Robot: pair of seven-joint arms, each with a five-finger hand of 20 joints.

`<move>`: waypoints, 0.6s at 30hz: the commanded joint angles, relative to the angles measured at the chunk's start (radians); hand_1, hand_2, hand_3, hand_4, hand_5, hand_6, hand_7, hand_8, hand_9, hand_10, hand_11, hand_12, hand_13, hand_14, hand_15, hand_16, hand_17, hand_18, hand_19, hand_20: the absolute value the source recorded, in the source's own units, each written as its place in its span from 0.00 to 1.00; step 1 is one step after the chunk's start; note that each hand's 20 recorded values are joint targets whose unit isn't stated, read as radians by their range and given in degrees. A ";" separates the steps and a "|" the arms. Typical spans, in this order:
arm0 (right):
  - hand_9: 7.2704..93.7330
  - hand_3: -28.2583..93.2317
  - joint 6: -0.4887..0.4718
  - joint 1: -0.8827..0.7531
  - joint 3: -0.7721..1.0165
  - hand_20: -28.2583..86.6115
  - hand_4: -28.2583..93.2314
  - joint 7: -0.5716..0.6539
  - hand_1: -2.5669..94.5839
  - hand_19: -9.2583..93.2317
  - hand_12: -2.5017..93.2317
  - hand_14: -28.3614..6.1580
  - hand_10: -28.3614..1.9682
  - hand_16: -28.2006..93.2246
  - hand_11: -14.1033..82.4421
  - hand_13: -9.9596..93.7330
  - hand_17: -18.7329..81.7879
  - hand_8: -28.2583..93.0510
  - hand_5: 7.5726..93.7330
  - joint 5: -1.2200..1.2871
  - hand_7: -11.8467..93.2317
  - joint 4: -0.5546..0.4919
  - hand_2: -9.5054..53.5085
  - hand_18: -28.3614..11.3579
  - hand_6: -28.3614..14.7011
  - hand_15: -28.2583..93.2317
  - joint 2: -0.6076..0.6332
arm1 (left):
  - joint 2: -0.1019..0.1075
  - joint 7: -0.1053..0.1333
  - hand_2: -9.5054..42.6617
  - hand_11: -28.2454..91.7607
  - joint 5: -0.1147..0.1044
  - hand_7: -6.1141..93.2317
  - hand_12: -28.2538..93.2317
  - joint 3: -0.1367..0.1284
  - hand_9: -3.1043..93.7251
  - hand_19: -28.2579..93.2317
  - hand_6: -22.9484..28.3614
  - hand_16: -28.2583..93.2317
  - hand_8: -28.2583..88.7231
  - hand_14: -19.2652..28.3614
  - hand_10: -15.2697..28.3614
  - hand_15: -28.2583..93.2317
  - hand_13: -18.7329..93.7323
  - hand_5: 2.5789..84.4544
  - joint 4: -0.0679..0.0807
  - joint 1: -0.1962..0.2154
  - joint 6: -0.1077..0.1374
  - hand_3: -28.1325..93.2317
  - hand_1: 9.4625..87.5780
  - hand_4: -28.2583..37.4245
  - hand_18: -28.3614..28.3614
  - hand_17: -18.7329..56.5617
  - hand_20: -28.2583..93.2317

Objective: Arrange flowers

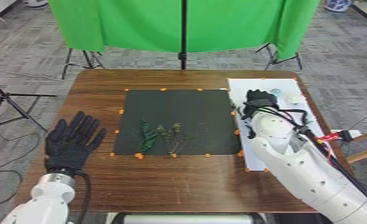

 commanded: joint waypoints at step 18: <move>0.99 0.86 0.273 -0.132 0.064 0.60 0.13 0.230 0.61 0.97 0.52 0.70 0.64 0.69 0.26 0.87 0.64 0.38 0.78 0.248 0.57 -0.230 0.00 0.06 0.68 0.56 -0.031 | -0.033 -0.023 0.45 0.47 -0.006 0.31 0.32 -0.019 0.47 0.56 0.57 0.16 0.13 0.70 0.69 0.58 0.46 0.53 -0.011 0.110 0.022 0.84 0.29 0.00 0.75 0.21 0.36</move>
